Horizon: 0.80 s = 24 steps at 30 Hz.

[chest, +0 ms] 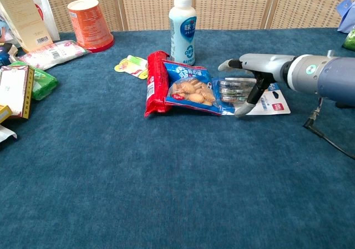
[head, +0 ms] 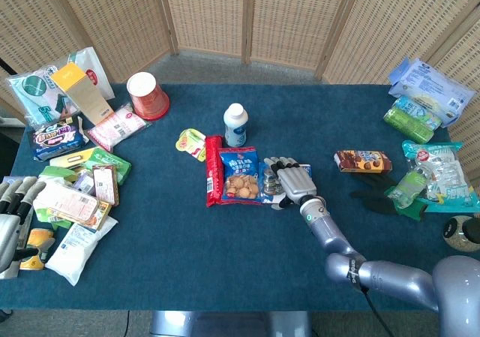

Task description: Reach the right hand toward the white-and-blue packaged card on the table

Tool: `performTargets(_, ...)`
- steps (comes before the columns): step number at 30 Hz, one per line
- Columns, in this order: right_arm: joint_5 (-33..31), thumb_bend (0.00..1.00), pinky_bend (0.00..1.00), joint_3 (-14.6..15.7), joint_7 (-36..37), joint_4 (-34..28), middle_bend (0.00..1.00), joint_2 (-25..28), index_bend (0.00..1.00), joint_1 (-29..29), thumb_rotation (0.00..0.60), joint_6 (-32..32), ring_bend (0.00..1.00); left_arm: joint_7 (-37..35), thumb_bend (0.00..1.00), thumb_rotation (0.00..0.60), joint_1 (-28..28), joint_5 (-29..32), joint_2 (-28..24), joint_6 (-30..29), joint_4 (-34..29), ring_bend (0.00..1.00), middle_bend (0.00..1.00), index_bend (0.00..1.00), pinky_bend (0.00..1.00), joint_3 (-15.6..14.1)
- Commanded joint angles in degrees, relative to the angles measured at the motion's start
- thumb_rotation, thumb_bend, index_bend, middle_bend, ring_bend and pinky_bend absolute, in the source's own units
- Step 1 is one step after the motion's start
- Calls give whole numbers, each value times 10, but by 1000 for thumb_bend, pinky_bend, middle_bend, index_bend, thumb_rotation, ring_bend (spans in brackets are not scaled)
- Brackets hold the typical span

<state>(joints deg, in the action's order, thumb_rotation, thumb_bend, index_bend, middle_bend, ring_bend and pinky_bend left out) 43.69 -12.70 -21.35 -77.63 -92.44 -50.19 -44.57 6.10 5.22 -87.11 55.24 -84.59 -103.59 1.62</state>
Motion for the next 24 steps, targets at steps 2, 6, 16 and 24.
performTargets(2, 9, 0, 0, 5, 10, 24, 0, -20, 0, -3, 600, -1, 0, -2, 0, 600, 1, 0, 0, 0, 1, 0, 0, 99, 0, 1)
performTargets(6, 50, 0, 36, 2, 41, 53, 31, -44, 4, 4, 600, -23, 0, -4, 0, 600, -1, 0, -2, -3, 1, 0, 0, 99, 0, 1)
performTargets(16, 126, 0, 674, 7, 121, 95, 776, -66, 531, 30, 600, -38, 515, -5, 0, 600, -3, -2, -4, -6, 0, 0, 0, 99, 0, -1)
performTargets(24, 155, 0, 708, 7, 121, 52, 800, -18, 553, 53, 600, -68, 540, -9, 0, 600, -3, -3, -5, -6, 0, 0, 0, 98, 0, -1)
